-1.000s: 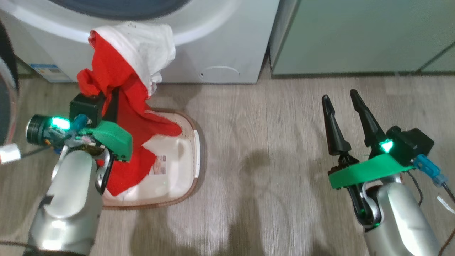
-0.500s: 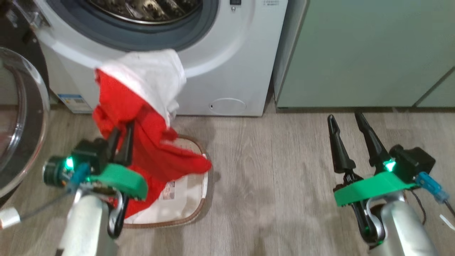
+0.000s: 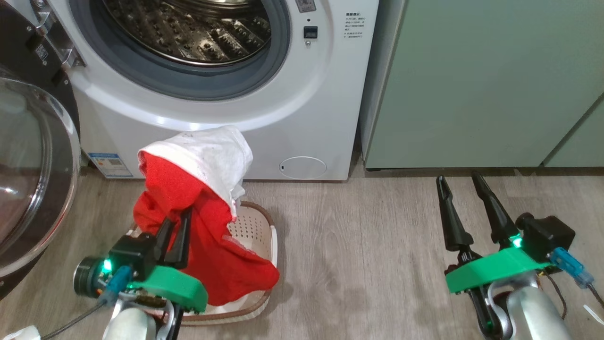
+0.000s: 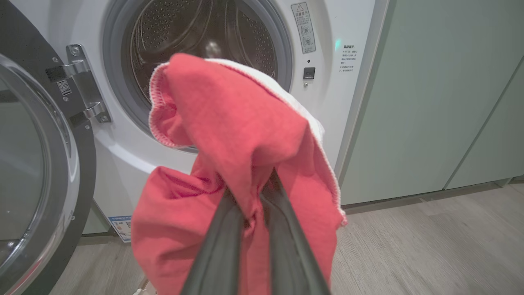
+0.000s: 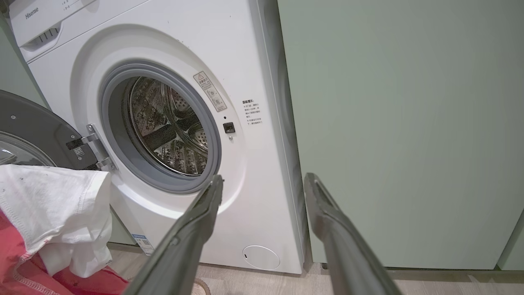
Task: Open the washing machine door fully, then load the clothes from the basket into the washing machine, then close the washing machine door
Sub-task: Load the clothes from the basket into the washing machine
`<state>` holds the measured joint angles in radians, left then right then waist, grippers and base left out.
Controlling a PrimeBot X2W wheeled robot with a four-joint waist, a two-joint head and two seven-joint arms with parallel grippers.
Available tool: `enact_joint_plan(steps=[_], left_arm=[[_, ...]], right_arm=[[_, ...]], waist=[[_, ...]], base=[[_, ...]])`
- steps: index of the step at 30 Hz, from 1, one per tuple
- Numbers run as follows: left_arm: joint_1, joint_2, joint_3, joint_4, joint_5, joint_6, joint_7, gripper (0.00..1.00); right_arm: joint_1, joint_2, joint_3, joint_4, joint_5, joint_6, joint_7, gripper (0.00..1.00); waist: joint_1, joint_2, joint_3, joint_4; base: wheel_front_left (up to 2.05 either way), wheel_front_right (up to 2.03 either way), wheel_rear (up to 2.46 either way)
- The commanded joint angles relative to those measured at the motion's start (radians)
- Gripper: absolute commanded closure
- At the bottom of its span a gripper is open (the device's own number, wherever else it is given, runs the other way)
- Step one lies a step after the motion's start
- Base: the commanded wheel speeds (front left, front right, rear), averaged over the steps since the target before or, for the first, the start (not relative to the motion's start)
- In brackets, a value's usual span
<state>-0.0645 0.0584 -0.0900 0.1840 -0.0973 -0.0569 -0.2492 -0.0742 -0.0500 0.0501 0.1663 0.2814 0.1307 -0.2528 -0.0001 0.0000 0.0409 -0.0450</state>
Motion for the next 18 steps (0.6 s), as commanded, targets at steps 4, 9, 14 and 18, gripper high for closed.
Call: enact_joint_plan(steps=[4,9,14,18], left_arm=[[-0.022,-0.005,0.044,-0.05,-0.011,0.008,-0.013,1.0],[-0.022,-0.007,0.046,-0.056,-0.009,0.003,-0.013,1.0],[-0.024,-0.008,0.045,-0.057,-0.012,-0.002,-0.013,1.0],[-0.032,-0.008,0.041,-0.058,-0.025,-0.003,-0.013,1.0]], right_arm=[[-0.011,0.0,0.018,-0.031,0.001,0.0,-0.009,0.0],[-0.008,0.0,0.019,-0.031,0.001,0.0,-0.009,0.0],[-0.006,0.0,0.024,-0.032,0.004,0.0,-0.009,0.0],[-0.011,0.0,0.027,-0.037,0.004,0.0,-0.009,0.0]], waist=[[0.0001,0.0,-0.009,0.0],[0.0001,0.0,-0.013,-0.001],[0.0001,0.0,-0.007,-0.005],[0.0001,0.0,0.014,-0.011]], base=[[0.0,0.0,0.0],[0.0,0.0,0.0],[0.0,0.0,0.0],[0.0,0.0,0.0]])
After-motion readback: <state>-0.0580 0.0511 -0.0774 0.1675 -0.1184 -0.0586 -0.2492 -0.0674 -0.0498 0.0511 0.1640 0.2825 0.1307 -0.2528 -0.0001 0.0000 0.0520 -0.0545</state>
